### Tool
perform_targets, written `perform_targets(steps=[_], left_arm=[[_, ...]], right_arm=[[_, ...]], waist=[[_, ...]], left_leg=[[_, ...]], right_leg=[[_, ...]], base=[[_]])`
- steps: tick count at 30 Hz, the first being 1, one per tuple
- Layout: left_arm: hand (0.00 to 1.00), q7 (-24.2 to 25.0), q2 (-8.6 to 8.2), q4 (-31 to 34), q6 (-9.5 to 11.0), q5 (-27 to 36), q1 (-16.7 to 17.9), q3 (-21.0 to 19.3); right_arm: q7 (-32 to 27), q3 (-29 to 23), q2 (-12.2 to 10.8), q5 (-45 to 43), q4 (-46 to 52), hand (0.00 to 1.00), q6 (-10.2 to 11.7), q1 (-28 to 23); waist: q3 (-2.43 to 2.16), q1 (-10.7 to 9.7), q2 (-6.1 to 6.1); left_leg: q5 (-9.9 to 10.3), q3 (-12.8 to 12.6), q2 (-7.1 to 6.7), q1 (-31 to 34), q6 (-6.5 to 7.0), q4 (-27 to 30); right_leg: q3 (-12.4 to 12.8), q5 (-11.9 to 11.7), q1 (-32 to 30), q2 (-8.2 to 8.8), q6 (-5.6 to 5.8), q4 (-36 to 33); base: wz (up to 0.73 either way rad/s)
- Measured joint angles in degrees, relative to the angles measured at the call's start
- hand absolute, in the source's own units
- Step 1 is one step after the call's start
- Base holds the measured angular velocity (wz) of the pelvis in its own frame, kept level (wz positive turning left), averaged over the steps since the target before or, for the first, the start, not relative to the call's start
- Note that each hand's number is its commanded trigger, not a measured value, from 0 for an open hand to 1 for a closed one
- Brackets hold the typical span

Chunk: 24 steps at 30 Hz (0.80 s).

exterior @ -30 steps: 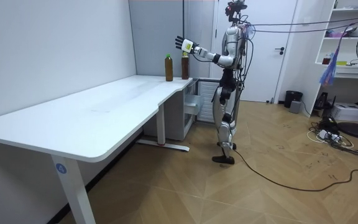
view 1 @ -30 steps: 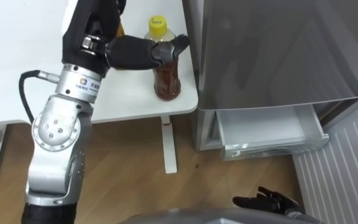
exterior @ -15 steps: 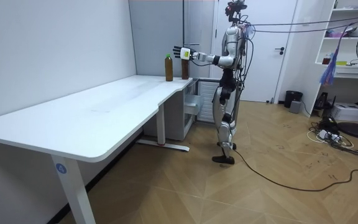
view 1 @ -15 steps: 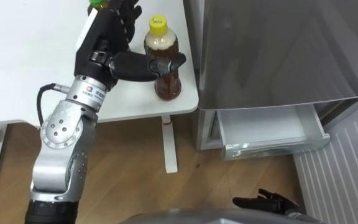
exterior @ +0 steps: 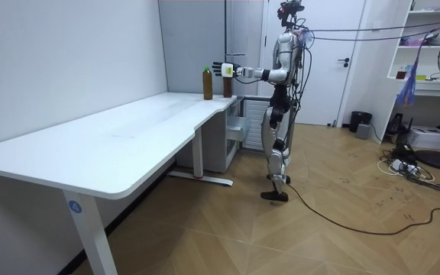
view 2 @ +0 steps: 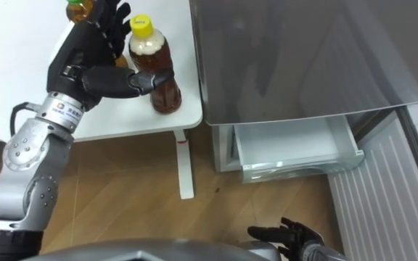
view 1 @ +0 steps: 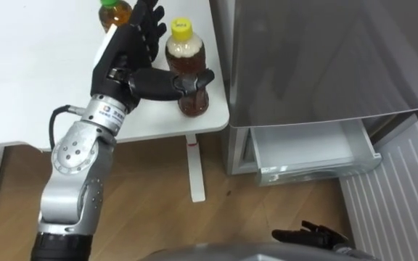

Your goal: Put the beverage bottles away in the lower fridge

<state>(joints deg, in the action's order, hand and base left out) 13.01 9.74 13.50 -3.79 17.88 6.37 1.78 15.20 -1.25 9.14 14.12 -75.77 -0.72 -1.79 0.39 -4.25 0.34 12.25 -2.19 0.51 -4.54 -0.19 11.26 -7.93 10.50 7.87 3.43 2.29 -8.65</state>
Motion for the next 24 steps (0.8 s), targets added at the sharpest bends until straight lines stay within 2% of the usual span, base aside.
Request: perform_targets(steps=[14, 24], left_arm=[[0.0, 0.5, 0.01, -2.4, -1.2, -0.2, 0.0, 0.2], [0.0, 1.4, 0.02, -3.0, -2.2, -0.7, 0.7, 0.7]], right_arm=[[0.0, 0.0, 0.4, -1.0, 0.7, 0.0, -0.3, 0.0], [0.0, 0.0, 0.4, -0.9, 0.7, 0.0, -0.6, 0.0]], waist=[[-0.26, -0.2, 0.39], [-0.29, -0.2, 0.35]], left_leg=[[0.0, 0.0, 0.01, 0.0, 0.0, 0.0], [0.0, 0.0, 0.05, 0.0, 0.0, 0.0]], right_leg=[[0.1, 0.0, -0.1, -0.02, 0.0, -0.1], [0.1, 0.0, -0.3, -0.04, 0.0, -0.1]], base=[[0.0], [0.0]])
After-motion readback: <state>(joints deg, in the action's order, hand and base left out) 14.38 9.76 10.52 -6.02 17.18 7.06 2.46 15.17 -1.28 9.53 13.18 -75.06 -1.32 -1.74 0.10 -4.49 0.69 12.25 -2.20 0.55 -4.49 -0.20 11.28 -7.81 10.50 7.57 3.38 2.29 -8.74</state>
